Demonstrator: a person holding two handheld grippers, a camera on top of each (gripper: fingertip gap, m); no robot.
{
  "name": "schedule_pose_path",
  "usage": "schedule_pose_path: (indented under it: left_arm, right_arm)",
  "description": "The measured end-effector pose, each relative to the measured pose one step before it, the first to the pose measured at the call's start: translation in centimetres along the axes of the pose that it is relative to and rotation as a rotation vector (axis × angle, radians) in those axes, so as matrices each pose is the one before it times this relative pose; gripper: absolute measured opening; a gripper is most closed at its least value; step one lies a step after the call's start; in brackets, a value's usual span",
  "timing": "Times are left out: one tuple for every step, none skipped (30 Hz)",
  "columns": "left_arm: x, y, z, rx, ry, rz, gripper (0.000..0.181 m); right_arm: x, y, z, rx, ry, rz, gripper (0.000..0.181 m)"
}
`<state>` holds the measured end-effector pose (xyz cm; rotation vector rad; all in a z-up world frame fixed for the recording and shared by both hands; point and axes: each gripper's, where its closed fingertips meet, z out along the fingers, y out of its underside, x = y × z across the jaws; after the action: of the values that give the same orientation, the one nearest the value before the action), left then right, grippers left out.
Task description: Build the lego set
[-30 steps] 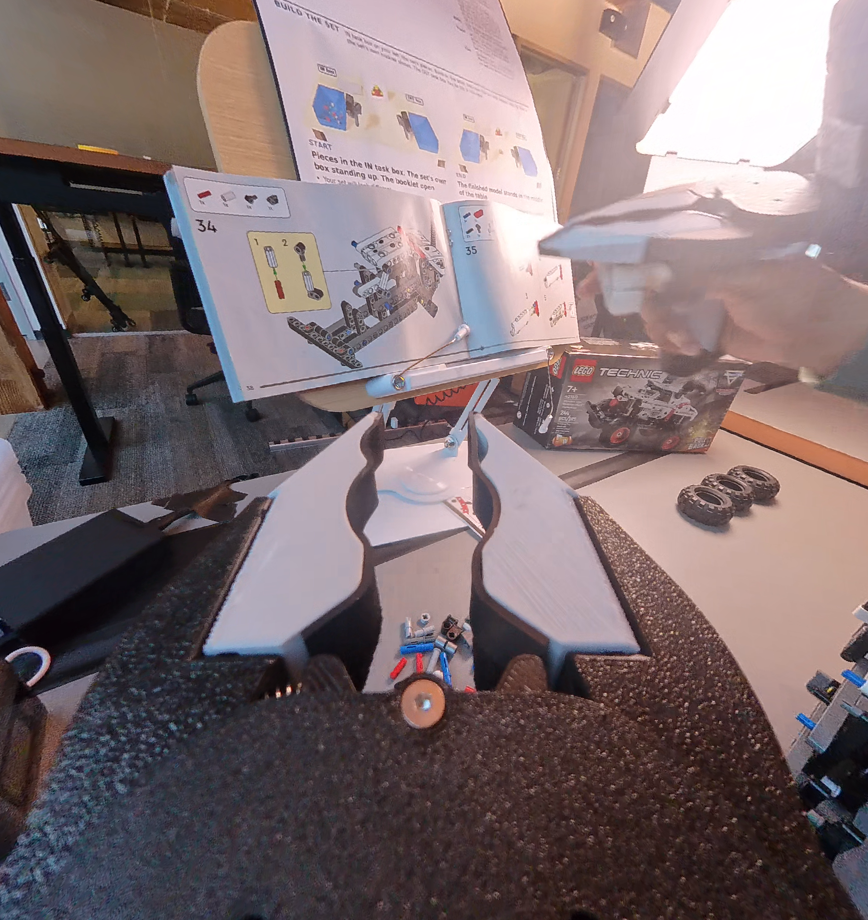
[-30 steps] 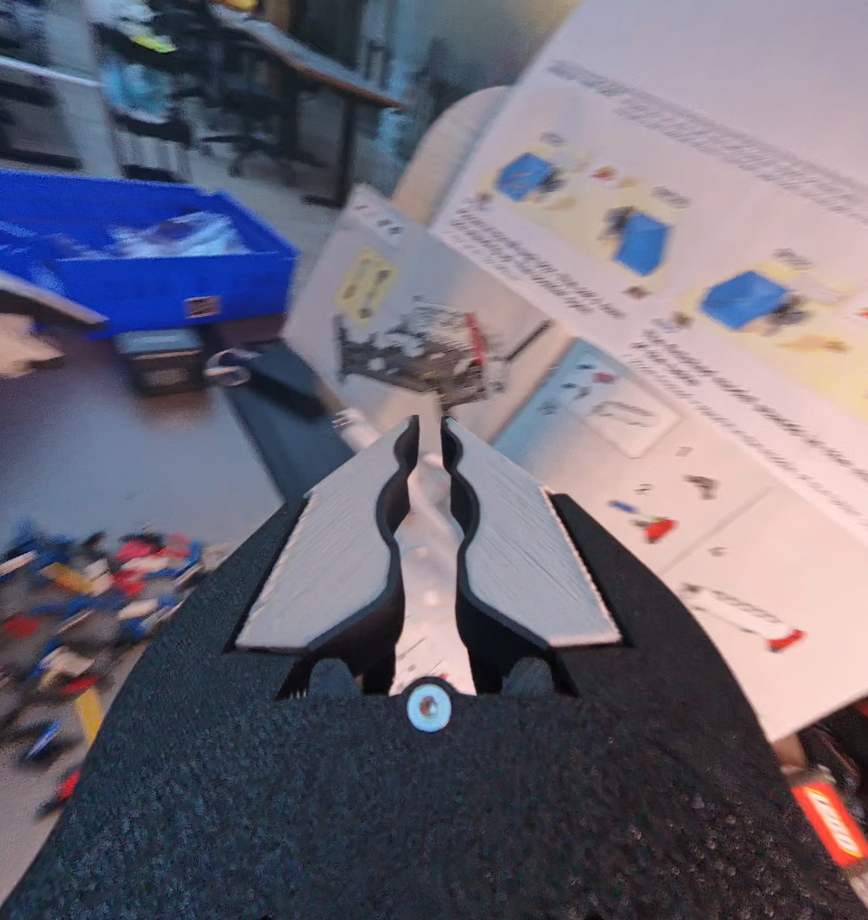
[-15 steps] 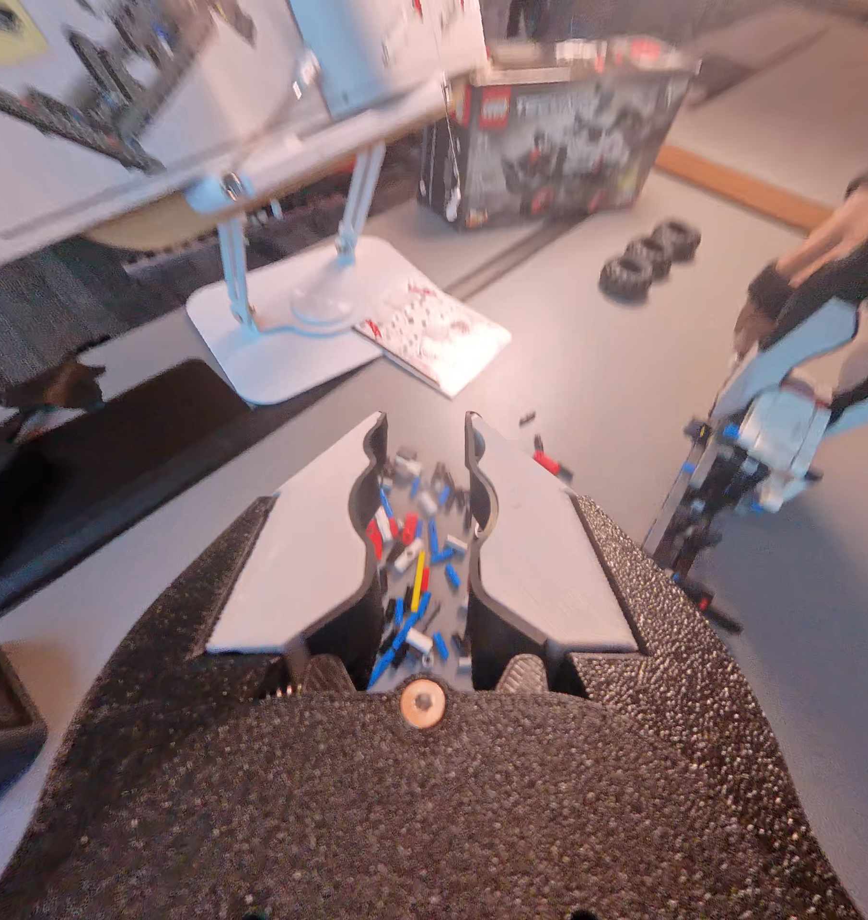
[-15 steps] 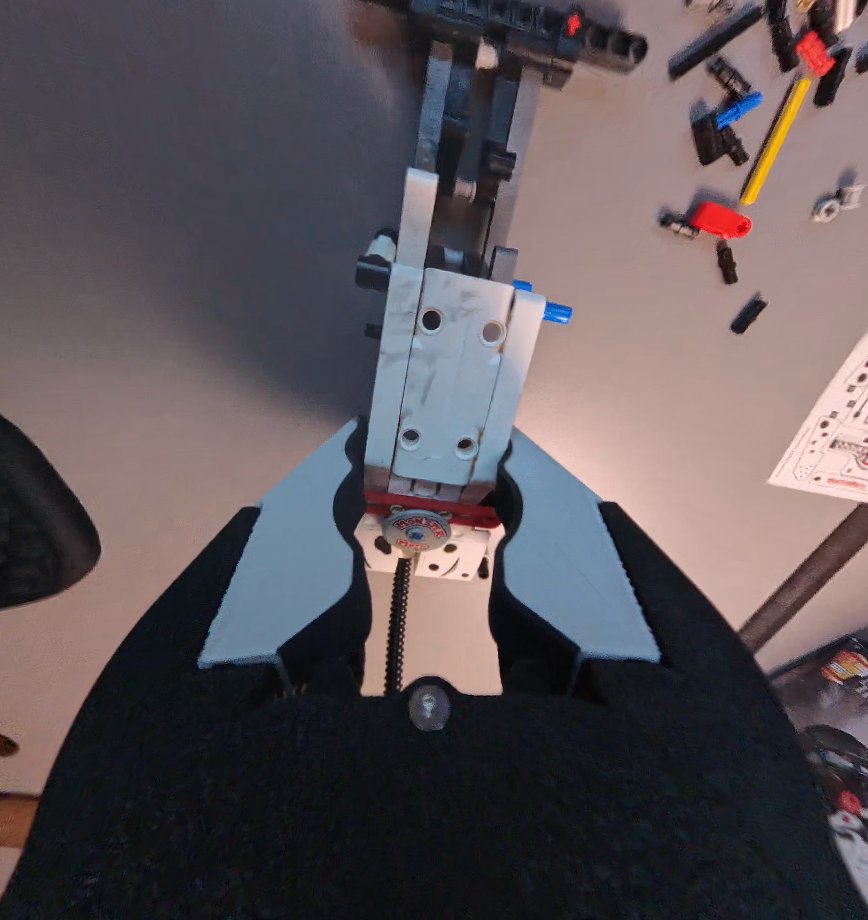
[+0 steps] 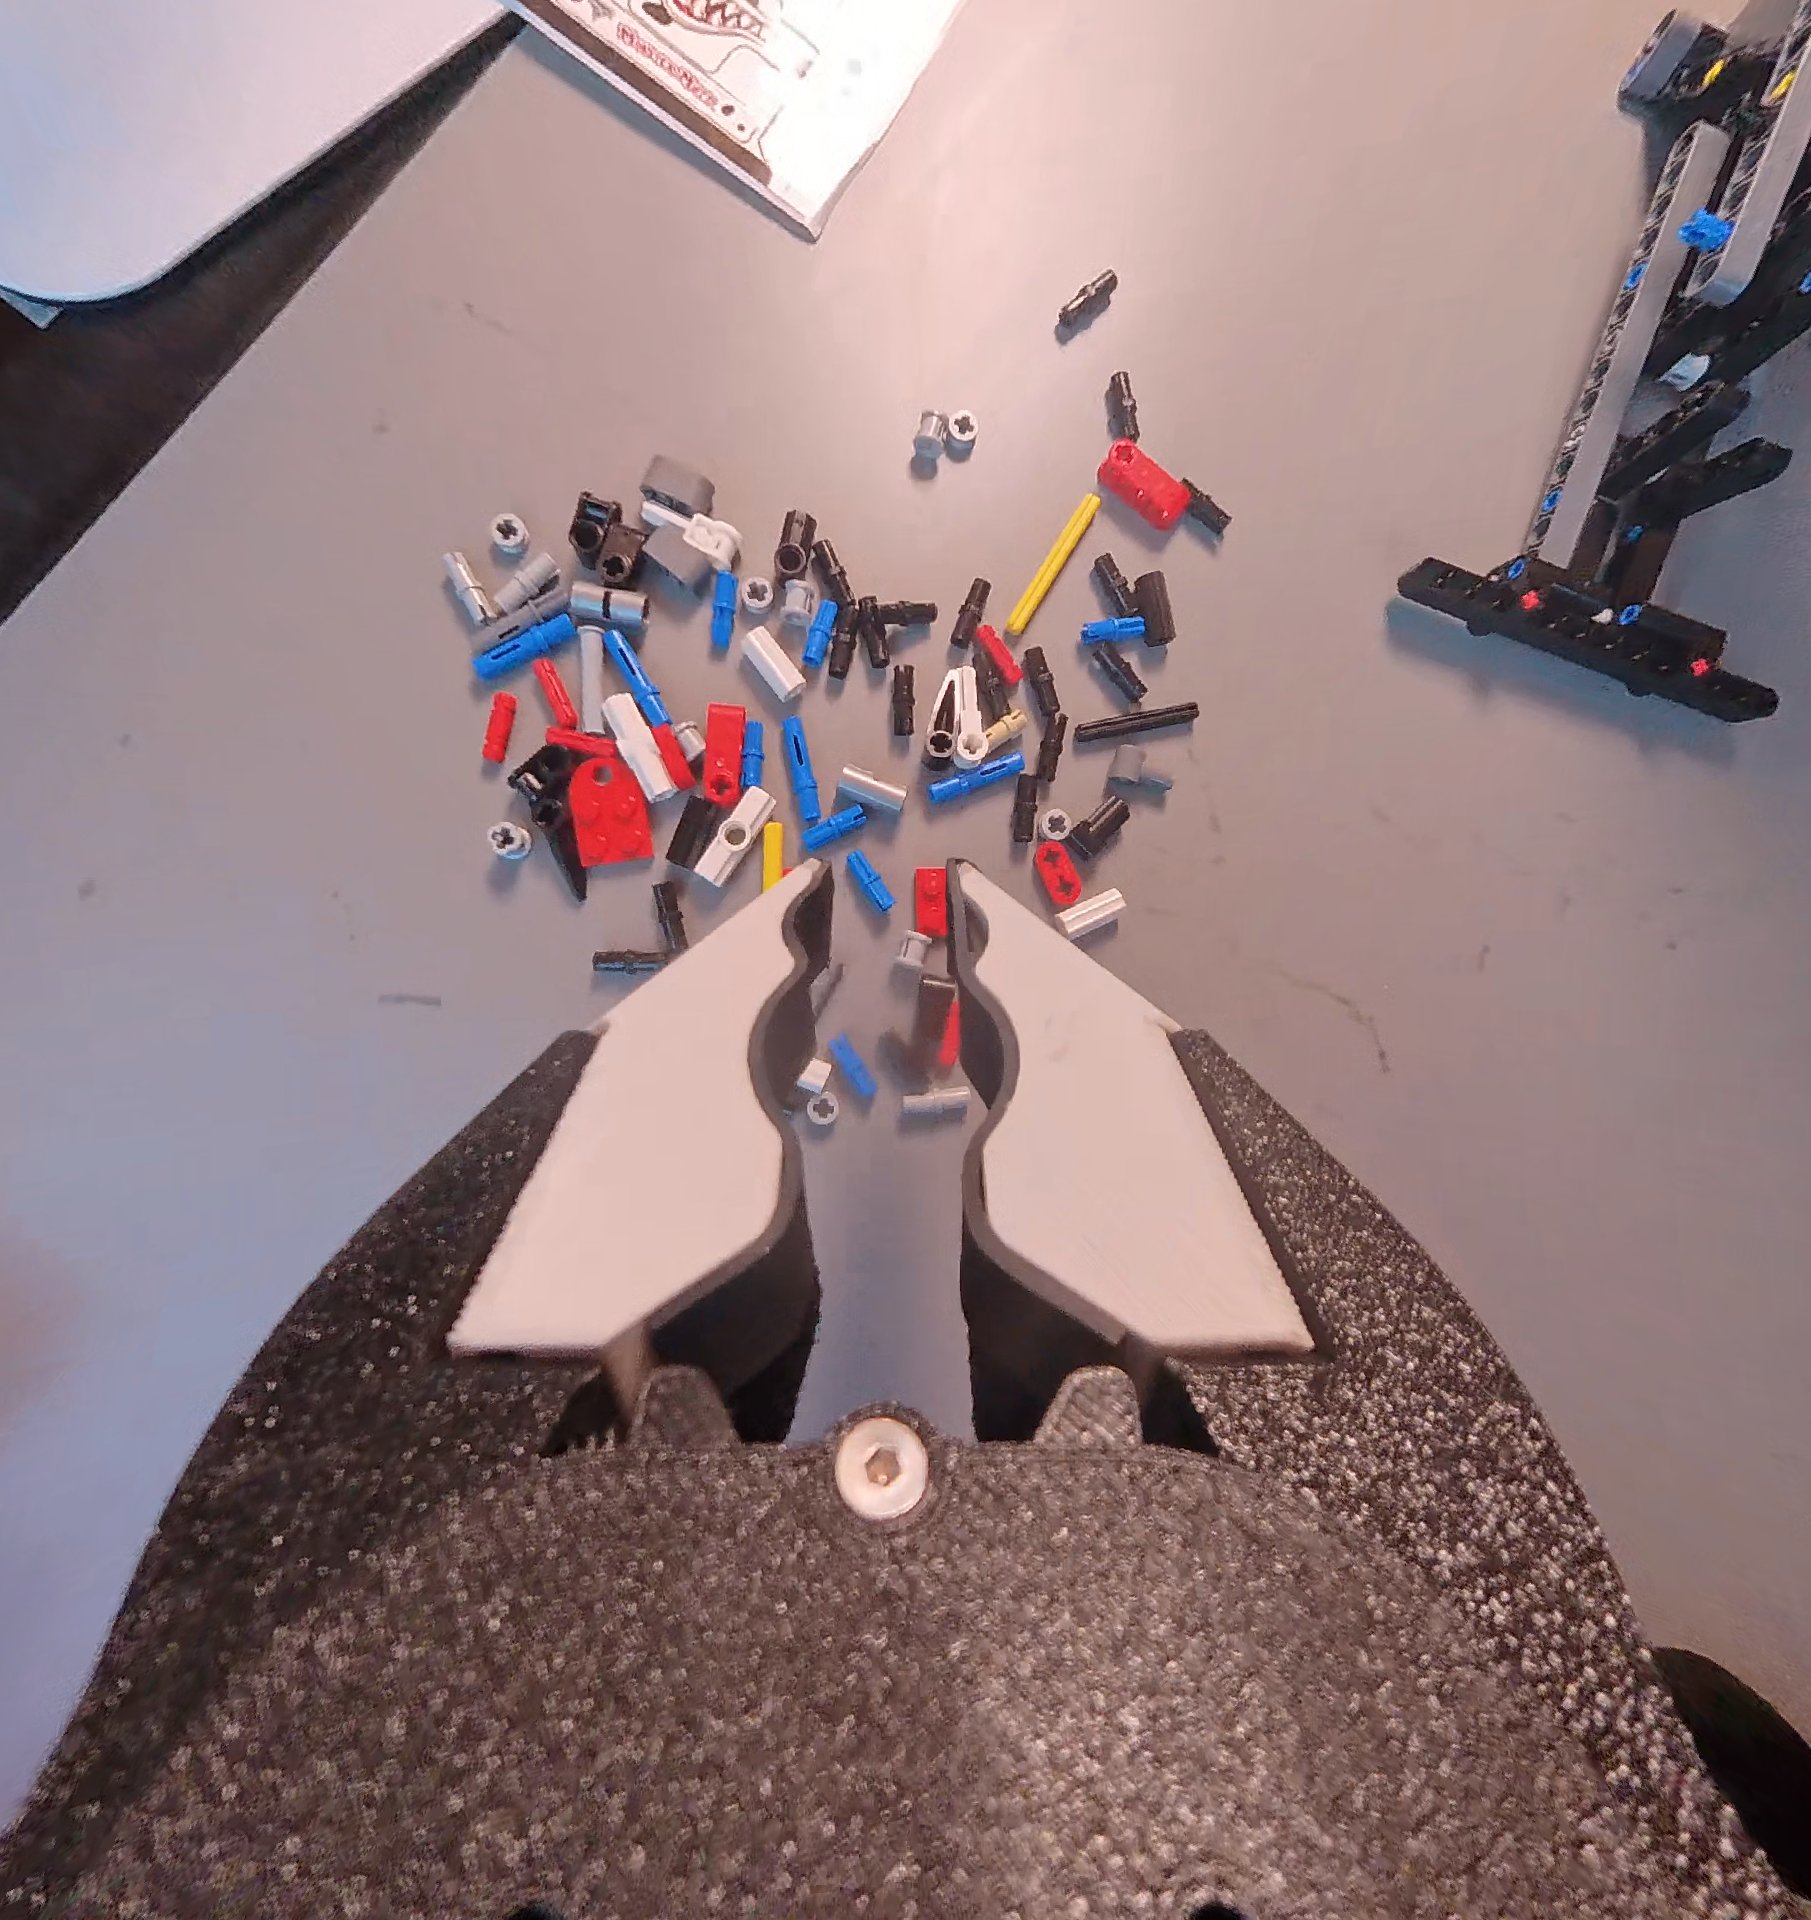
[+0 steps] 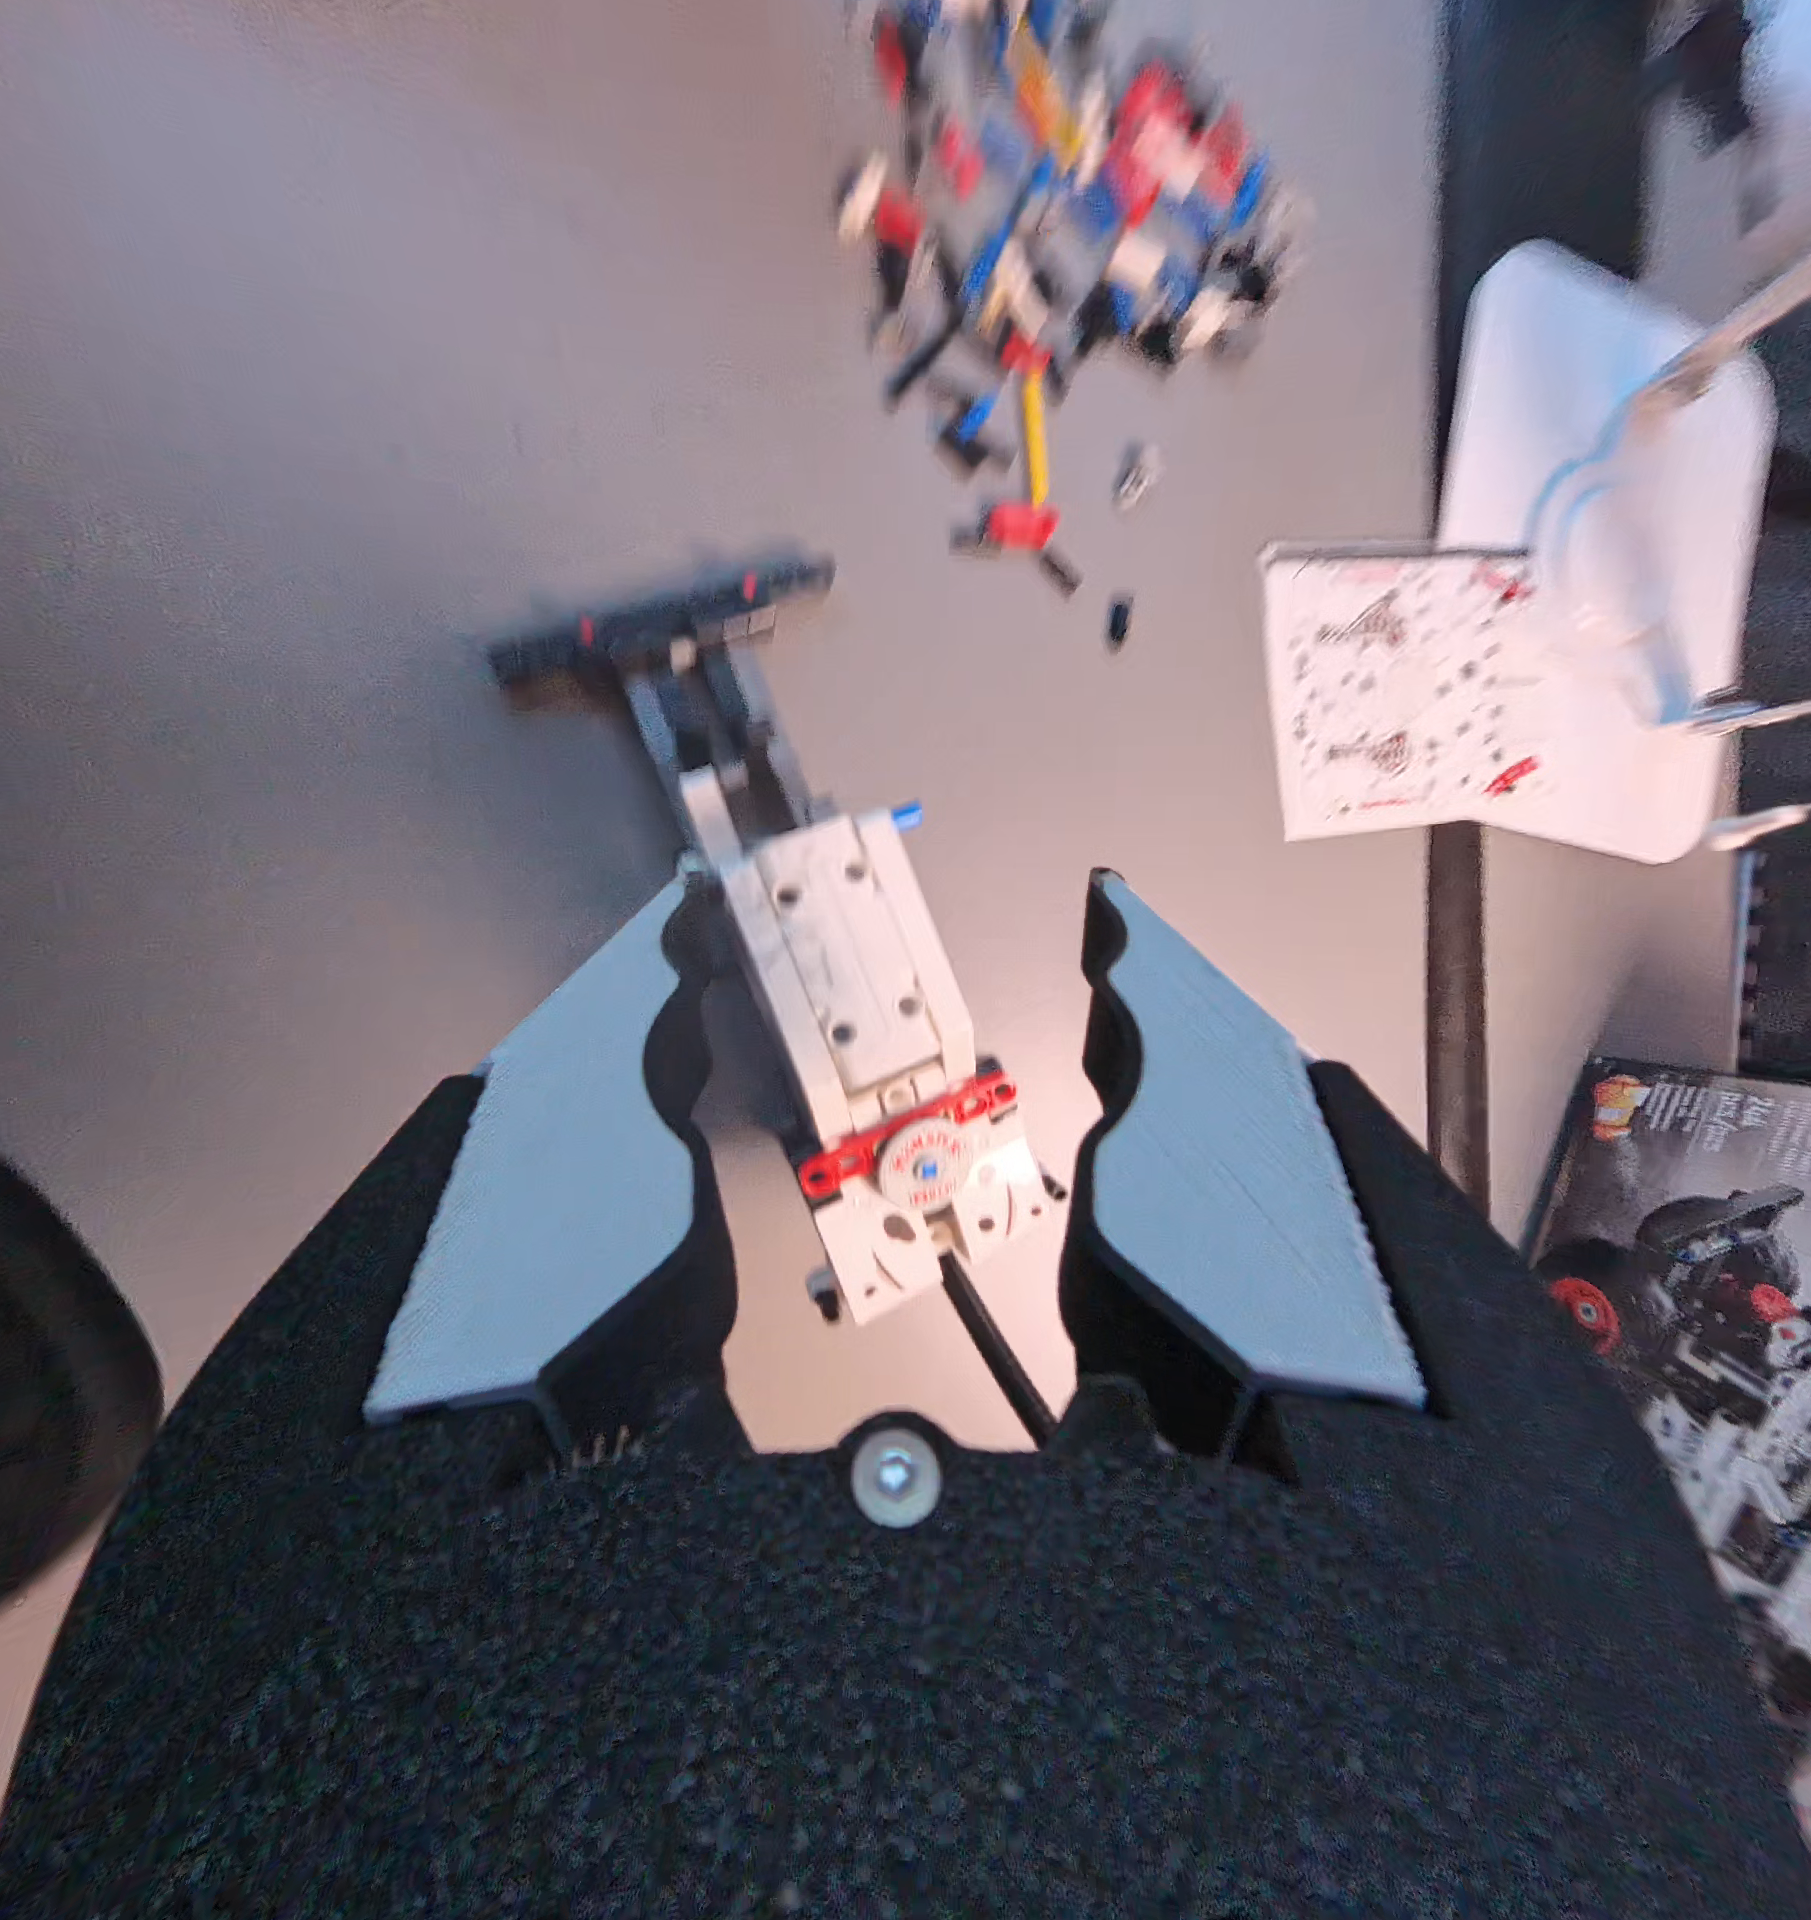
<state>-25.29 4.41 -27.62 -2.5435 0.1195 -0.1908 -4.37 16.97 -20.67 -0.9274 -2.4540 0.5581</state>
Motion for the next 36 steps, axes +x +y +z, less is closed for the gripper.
schedule_pose_path:
  left_arm:
    - [-0.055,0.102,0.232,-0.0078,-0.0050,0.0012,0.021]
    - [0.014,0.051,0.210,-0.0053,-0.0004,0.0001,0.021]
    - [0.021,0.014,0.207,-0.0029,-0.0009,0.0000,0.020]
    - [0.050,0.057,0.221,-0.0055,0.0002,0.0002,0.020]
    - [0.058,0.102,0.274,-0.0091,-0.0012,0.0017,0.020]
    - [0.051,0.166,0.302,-0.0134,-0.0030,0.0038,0.020]
    - [0.119,0.203,0.332,-0.0159,-0.0005,0.0069,0.020]
    - [0.145,0.146,0.325,-0.0124,0.0002,0.0094,0.020]
    - [-0.064,-0.030,0.241,-0.0017,-0.0113,0.0065,0.020]
    - [-0.146,-0.101,0.163,0.0026,-0.0129,0.0015,0.020]
    - [-0.091,-0.067,0.094,0.0022,-0.0064,-0.0003,0.020]
    - [-0.082,-0.019,0.041,0.0026,-0.0038,-0.0003,0.020]
    - [-0.154,-0.004,0.016,0.0028,-0.0059,-0.0022,0.020]
    - [-0.186,0.050,0.007,0.0011,-0.0058,-0.0044,0.020]
    - [-0.168,0.091,0.008,-0.0003,-0.0035,-0.0051,0.019]
    - [-0.123,0.133,-0.001,-0.0027,-0.0024,-0.0037,0.019]
    - [-0.137,0.116,-0.023,-0.0022,-0.0059,-0.0013,0.018]
    - [-0.158,0.056,-0.085,0.0028,-0.0097,-0.0017,0.018]
    - [-0.147,-0.042,-0.130,0.0111,-0.0114,-0.0042,0.017]
    - [-0.191,-0.139,-0.173,0.0208,-0.0159,-0.0075,0.017]
    - [-0.212,-0.190,-0.200,0.0281,-0.0198,-0.0094,0.017]
    - [-0.204,-0.271,-0.188,0.0381,-0.0243,-0.0092,0.018]
    - [-0.163,-0.420,-0.205,0.0532,-0.0305,-0.0076,0.020]
    - [0.029,-0.386,-0.239,0.0572,-0.0247,-0.0057,0.020]
    - [0.211,-0.174,-0.222,0.0451,-0.0143,-0.0095,0.021]
    - [0.133,-0.105,-0.220,0.0407,-0.0197,-0.0091,0.022]
    - [0.170,0.072,-0.208,0.0259,-0.0142,-0.0020,0.022]
    - [0.152,0.293,-0.113,0.0032,-0.0078,-0.0028,0.023]
    - [0.120,0.418,-0.003,-0.0103,-0.0016,-0.0050,0.026]
    - [0.029,0.415,0.055,-0.0149,0.0008,-0.0061,0.025]
    - [-0.117,0.244,0.045,-0.0042,-0.0026,-0.0063,0.023]
    - [-0.038,0.129,0.058,0.0008,0.0067,-0.0052,0.019]
    - [0.043,0.185,0.113,-0.0047,0.0142,-0.0079,0.016]
    - [0.018,0.161,0.159,-0.0040,0.0110,-0.0093,0.016]
    - [0.106,0.120,0.144,-0.0030,0.0124,-0.0051,0.014]
    - [0.071,0.091,0.132,-0.0031,0.0049,-0.0010,0.013]
  right_arm:
    - [0.473,-1.776,-1.098,0.1353,0.0575,0.0598,0.071]
    - [0.372,-1.680,-0.985,0.1304,0.0593,0.0475,0.071]
    - [0.229,-1.491,-0.835,0.1212,0.0545,0.0514,0.070]
    - [0.288,-1.151,-0.642,0.1036,0.0582,0.0718,0.067]
    - [-0.006,-0.871,-0.502,0.0928,0.0403,0.0732,0.067]
    - [-0.428,-0.568,-0.410,0.0812,0.0154,0.0666,0.065]
    - [-0.393,-0.202,-0.300,0.0637,0.0184,0.0634,0.063]
    - [-0.537,0.188,-0.196,0.0444,0.0093,0.0496,0.061]
    - [-0.694,0.488,-0.093,0.0260,-0.0019,0.0369,0.061]
    - [-0.615,0.688,-0.028,0.0129,0.0029,0.0212,0.060]
    - [-0.471,0.672,-0.014,0.0120,0.0104,0.0047,0.060]
    - [-0.597,0.594,0.019,0.0144,-0.0009,0.0094,0.058]
    - [-0.744,0.648,0.076,0.0067,-0.0192,0.0192,0.056]
    - [-0.442,0.575,0.099,0.0064,-0.0057,0.0172,0.055]
    - [-0.234,0.365,0.091,0.0182,0.0036,0.0127,0.053]
    - [-0.307,0.309,0.086,0.0161,-0.0060,0.0123,0.051]
    - [-0.173,0.359,0.109,0.0076,-0.0017,0.0038,0.050]
    - [0.076,0.343,0.087,0.0045,0.0110,-0.0084,0.048]
    - [0.082,0.327,0.087,0.0000,0.0102,-0.0140,0.047]
    - [-0.008,0.328,0.065,-0.0087,0.0041,-0.0154,0.047]
    - [0.062,0.249,0.030,-0.0090,0.0108,-0.0177,0.047]
    - [0.119,0.124,-0.013,-0.0025,0.0149,-0.0219,0.046]
    - [0.108,0.122,-0.027,-0.0020,0.0136,-0.0207,0.046]
    - [0.126,0.109,-0.021,-0.0013,0.0154,-0.0168,0.046]
    - [0.063,0.108,-0.024,-0.0021,0.0086,-0.0110,0.046]
    - [-0.015,0.167,-0.008,-0.0049,0.0005,-0.0065,0.046]
    - [0.081,0.131,-0.012,-0.0016,0.0053,-0.0058,0.046]
    - [0.064,0.127,0.008,-0.0013,0.0034,-0.0052,0.046]
    - [-0.007,0.192,0.044,-0.0067,-0.0032,-0.0030,0.045]
    - [0.055,0.201,0.041,-0.0067,0.0008,-0.0014,0.044]
    - [0.033,0.148,0.038,-0.0036,0.0010,-0.0013,0.043]
    - [-0.074,0.148,0.030,-0.0051,-0.0051,-0.0009,0.042]
    - [-0.063,0.167,0.021,-0.0073,-0.0029,-0.0023,0.041]
    - [0.027,0.114,0.002,-0.0043,0.0045,-0.0074,0.039]
    - [-0.035,0.063,-0.009,-0.0014,0.0018,-0.0107,0.036]
    - [-0.027,0.021,-0.009,0.0010,0.0014,-0.0087,0.033]
